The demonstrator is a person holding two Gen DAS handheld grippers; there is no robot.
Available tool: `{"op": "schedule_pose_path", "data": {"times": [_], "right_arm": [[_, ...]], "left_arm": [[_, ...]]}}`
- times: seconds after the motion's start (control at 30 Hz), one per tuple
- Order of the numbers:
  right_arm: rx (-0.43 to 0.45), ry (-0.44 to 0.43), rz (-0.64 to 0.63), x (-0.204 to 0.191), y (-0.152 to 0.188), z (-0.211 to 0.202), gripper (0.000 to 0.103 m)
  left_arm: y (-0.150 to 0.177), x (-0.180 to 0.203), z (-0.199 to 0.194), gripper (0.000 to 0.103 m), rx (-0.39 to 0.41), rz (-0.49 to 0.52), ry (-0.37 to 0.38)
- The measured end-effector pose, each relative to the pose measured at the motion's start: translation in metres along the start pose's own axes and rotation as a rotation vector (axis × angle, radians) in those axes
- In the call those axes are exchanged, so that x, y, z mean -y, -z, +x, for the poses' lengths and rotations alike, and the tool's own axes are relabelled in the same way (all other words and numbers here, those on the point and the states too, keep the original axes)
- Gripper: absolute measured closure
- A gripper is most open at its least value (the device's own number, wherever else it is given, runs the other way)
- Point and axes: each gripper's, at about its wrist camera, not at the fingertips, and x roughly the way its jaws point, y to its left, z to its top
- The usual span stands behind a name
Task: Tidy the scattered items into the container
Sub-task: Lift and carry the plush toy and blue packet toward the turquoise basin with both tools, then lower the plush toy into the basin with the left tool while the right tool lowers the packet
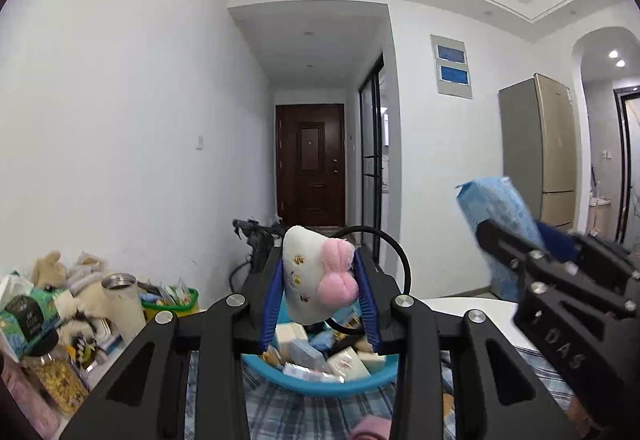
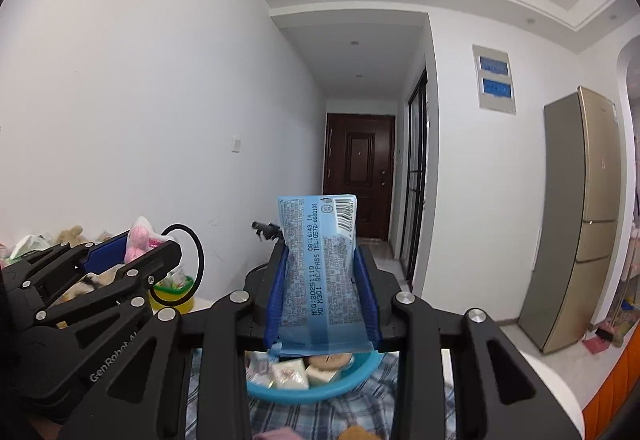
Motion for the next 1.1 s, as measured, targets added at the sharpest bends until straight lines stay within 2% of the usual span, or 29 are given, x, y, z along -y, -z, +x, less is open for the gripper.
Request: {"op": "schedule_pose_path", "data": {"times": [0.27,0.73,0.93,1.1], "right_arm": [[0.016,0.007,0.006,0.006,-0.017,0.035,0.071],[0.002,-0.004,0.024,0.006,-0.013,0.113,0.071],[-0.006,-0.011,0.037,0.01,-0.004,0.152,0.071],[-0.021,-0.026,0.042,0.016,0.005,0.177,0.071]], "left_arm": [[-0.018,-0.01,0.039,0.066,0.016,-0.012,-0.013],[-0.032,-0.025,0.124,0.066,-0.003,-0.012,-0.007],[-0.025,-0.032,0.166,0.066,-0.019,-0.025,-0.01],[-0.004,-0.038,0.194,0.066,-0.049,-0.046,-0.013]]}}
